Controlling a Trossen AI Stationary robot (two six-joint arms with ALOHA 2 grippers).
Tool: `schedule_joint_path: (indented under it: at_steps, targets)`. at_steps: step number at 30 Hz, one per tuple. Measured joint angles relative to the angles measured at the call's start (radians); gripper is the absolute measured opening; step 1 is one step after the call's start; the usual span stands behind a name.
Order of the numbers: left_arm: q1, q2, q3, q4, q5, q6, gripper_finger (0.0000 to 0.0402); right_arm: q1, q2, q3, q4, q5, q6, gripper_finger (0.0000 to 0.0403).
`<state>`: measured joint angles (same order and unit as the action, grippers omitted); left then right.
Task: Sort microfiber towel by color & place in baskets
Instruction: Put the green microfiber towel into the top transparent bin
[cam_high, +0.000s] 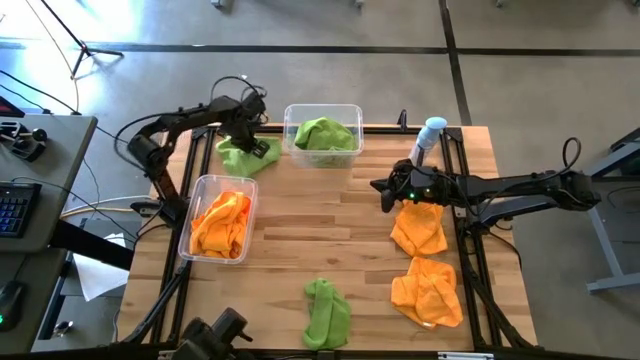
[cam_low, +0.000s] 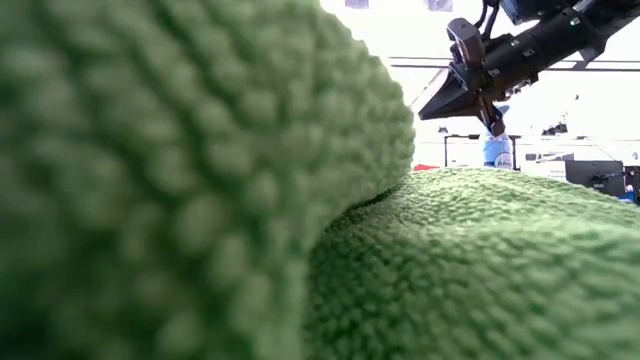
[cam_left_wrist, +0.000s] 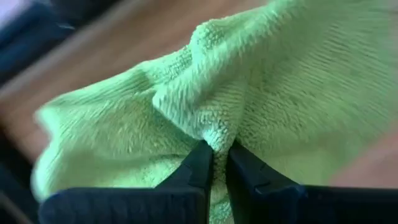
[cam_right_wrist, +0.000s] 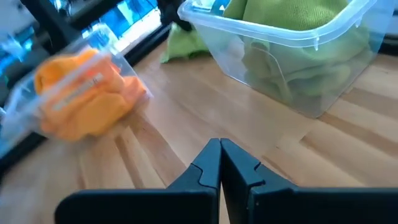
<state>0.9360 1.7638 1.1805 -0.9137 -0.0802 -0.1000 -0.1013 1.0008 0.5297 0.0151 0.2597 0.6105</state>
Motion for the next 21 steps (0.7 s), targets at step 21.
schedule_joint_path:
  at_steps: [21]
  targets:
    - [-0.232, -0.288, 0.409, 0.048, -0.076, -0.236, 0.0001, -0.030, 0.000, 0.000, -0.240, -0.165, -0.249, 0.0000]
